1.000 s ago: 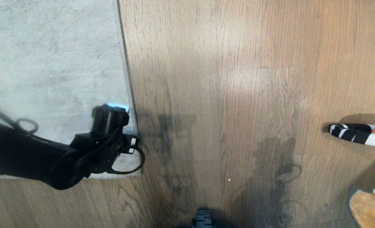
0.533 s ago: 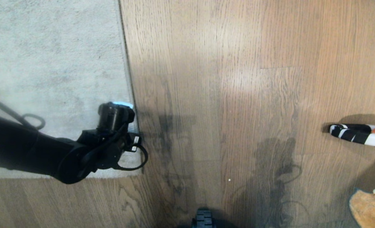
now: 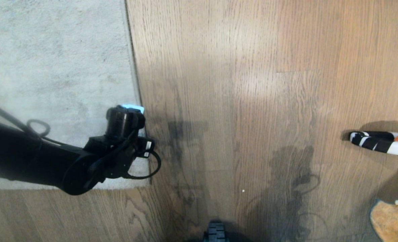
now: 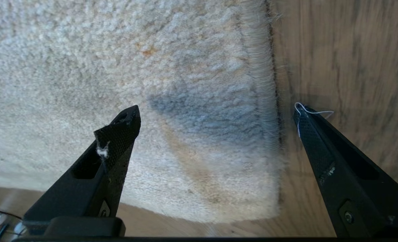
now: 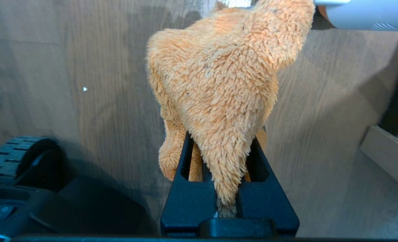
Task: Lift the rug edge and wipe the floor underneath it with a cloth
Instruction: Lift up the carpet
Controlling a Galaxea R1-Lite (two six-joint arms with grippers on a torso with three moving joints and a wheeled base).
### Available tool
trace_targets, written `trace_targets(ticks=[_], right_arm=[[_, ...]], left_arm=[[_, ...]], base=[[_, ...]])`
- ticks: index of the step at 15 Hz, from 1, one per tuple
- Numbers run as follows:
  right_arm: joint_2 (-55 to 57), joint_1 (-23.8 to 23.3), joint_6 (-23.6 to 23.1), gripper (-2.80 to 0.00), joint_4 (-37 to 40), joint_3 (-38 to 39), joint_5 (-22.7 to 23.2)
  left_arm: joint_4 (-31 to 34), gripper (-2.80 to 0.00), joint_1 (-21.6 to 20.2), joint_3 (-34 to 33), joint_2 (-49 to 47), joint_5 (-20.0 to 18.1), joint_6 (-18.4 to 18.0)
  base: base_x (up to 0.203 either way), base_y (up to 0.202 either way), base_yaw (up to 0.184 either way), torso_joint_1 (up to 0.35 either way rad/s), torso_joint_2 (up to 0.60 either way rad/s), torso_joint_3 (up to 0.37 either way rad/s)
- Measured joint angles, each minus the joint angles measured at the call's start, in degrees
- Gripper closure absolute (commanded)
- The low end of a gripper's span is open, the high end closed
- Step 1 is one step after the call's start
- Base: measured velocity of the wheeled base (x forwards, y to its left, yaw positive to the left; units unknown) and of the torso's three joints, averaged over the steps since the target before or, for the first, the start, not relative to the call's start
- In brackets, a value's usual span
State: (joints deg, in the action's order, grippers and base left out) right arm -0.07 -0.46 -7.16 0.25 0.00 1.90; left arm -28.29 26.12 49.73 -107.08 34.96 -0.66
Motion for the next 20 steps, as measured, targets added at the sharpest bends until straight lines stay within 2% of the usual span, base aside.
trace_targets(ticks=[4, 7, 14, 20], right_arm=[[0.00, -0.02, 0.02, 0.00, 0.00, 0.00, 0.05], [0.00, 0.00, 0.00, 0.00, 0.05, 0.00, 0.05], [0.00, 0.00, 0.00, 0.00, 0.02, 0.00, 0.05], [0.00, 0.00, 0.00, 0.00, 0.02, 0.00, 0.07]], left_arm=[[0.42, -2.80, -1.02, -1.01, -0.02, 0.74, -0.95], [0.02, -2.80, -2.58, -2.03, 0.06, 1.40, -4.44], [-0.09, -2.80, -6.87, -2.90, 0.53, 1.64, -9.49], [0.11, -2.80, -11.99, -2.01, 2.60, 1.73, -16.18]], base=[[0.000, 0.000, 0.000, 0.000, 0.00, 0.000], [0.000, 0.000, 0.000, 0.000, 0.00, 0.000], [0.000, 0.000, 0.000, 0.000, 0.00, 0.000], [0.000, 0.000, 0.000, 0.000, 0.00, 0.000]])
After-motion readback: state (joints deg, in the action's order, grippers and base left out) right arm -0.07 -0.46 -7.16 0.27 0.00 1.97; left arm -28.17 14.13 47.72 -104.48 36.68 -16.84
